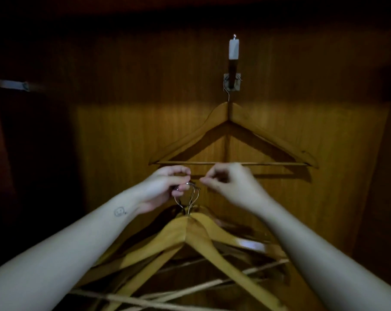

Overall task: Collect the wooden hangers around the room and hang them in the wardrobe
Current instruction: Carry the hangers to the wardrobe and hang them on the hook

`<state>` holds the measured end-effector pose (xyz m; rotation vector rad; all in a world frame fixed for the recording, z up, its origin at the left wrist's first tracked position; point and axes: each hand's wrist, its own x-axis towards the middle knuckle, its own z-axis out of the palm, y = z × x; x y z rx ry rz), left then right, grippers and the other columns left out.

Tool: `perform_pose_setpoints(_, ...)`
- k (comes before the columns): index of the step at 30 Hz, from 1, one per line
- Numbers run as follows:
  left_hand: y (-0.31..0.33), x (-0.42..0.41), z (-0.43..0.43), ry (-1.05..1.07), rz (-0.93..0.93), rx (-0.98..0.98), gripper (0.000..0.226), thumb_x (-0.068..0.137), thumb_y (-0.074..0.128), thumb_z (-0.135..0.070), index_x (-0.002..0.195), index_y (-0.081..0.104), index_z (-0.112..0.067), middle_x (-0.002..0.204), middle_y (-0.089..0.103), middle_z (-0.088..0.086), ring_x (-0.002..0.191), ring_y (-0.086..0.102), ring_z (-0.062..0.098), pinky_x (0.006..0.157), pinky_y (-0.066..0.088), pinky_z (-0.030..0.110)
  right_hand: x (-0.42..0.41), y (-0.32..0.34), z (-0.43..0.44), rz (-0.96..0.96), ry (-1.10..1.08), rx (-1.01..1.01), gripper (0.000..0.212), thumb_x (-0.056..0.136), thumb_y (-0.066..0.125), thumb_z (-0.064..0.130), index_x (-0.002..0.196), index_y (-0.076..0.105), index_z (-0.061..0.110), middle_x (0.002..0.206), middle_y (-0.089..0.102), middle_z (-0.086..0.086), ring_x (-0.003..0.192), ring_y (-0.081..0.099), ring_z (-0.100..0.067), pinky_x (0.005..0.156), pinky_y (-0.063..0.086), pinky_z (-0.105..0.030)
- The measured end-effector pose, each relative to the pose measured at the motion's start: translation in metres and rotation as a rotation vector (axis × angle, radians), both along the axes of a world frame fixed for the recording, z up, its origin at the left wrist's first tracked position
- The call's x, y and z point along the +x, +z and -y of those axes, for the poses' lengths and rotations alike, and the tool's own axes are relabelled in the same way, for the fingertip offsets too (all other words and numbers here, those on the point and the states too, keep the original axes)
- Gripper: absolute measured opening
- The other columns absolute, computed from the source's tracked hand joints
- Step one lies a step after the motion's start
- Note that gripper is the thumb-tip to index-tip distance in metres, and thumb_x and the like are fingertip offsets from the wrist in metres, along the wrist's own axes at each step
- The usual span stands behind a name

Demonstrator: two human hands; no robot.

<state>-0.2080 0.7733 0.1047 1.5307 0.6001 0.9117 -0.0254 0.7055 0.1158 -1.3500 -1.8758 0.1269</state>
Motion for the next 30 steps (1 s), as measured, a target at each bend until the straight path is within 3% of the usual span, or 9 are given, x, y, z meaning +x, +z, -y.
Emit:
perform_pose_setpoints(3, 0.007, 0.005, 0.011, -0.039, 0.018, 0.016, 0.013, 0.093, 0.047, 0.003, 0.092, 0.051, -0.009, 0.054, 0.043, -0.002, 0.044, 0.035, 0.007, 0.044, 0.029, 0.015, -0.008, -0.018, 0.008, -0.179, 0.048, -0.05, 0.014, 0.082, 0.073, 0.032, 0.082, 0.066, 0.02, 0.066, 0.069, -0.001, 0.056, 0.06, -0.005, 0.062, 0.049, -0.026)
perform_pose_setpoints(6, 0.011, 0.008, 0.016, -0.059, 0.036, -0.007, 0.011, 0.093, 0.049, 0.001, 0.092, 0.052, -0.01, 0.055, 0.043, -0.002, 0.045, 0.034, 0.008, 0.043, 0.031, 0.015, -0.011, -0.018, 0.016, -0.32, 0.095, -0.089, 0.016, 0.083, 0.072, 0.027, 0.09, 0.063, 0.016, 0.071, 0.072, -0.007, 0.066, 0.07, -0.018, 0.061, 0.056, -0.032)
perform_pose_setpoints(11, 0.015, 0.016, 0.028, -0.08, 0.003, 0.046, 0.01, 0.095, 0.05, -0.003, 0.093, 0.052, -0.013, 0.058, 0.048, -0.002, 0.046, 0.039, 0.007, 0.05, 0.033, 0.017, -0.013, -0.017, 0.022, -0.607, 0.177, -0.155, 0.016, 0.087, 0.069, 0.019, 0.09, 0.06, 0.005, 0.078, 0.071, -0.019, 0.064, 0.065, -0.02, 0.057, 0.053, -0.029)
perform_pose_setpoints(14, 0.017, 0.016, 0.032, -0.083, -0.005, 0.06, 0.009, 0.096, 0.05, -0.004, 0.095, 0.05, -0.013, 0.06, 0.048, -0.002, 0.046, 0.04, 0.006, 0.051, 0.034, 0.018, -0.01, -0.015, 0.026, -0.623, 0.181, -0.112, 0.009, 0.089, 0.066, 0.01, 0.088, 0.061, 0.002, 0.074, 0.071, -0.019, 0.062, 0.066, -0.021, 0.057, 0.055, -0.028)
perform_pose_setpoints(23, 0.025, 0.009, 0.031, -0.022, -0.02, 0.106, 0.009, 0.095, 0.053, -0.006, 0.095, 0.051, -0.015, 0.059, 0.058, -0.001, 0.045, 0.047, 0.004, 0.045, 0.04, 0.014, -0.002, 0.004, 0.039, -0.527, 0.126, 0.097, 0.007, 0.09, 0.063, 0.014, 0.086, 0.062, 0.009, 0.071, 0.069, -0.008, 0.062, 0.069, -0.019, 0.056, 0.056, -0.03)
perform_pose_setpoints(27, 0.02, -0.001, 0.025, -0.045, -0.076, 0.108, 0.015, 0.098, 0.046, -0.006, 0.1, 0.061, -0.009, 0.059, 0.042, -0.004, 0.046, 0.034, 0.004, 0.044, 0.03, 0.013, 0.013, 0.026, 0.053, -0.485, 0.165, 0.154, 0.009, 0.094, 0.058, 0.014, 0.091, 0.061, 0.007, 0.067, 0.064, -0.006, 0.056, 0.06, -0.006, 0.049, 0.045, -0.017)
perform_pose_setpoints(30, 0.021, 0.0, 0.026, -0.008, -0.149, 0.095, 0.028, 0.1, 0.04, -0.008, 0.11, 0.066, -0.007, 0.055, 0.045, -0.008, 0.044, 0.039, 0.002, 0.042, 0.03, 0.011, 0.019, 0.047, 0.055, -0.584, 0.171, 0.186, 0.013, 0.094, 0.058, 0.019, 0.093, 0.059, 0.006, 0.066, 0.054, -0.006, 0.052, 0.05, -0.007, 0.044, 0.038, -0.018)
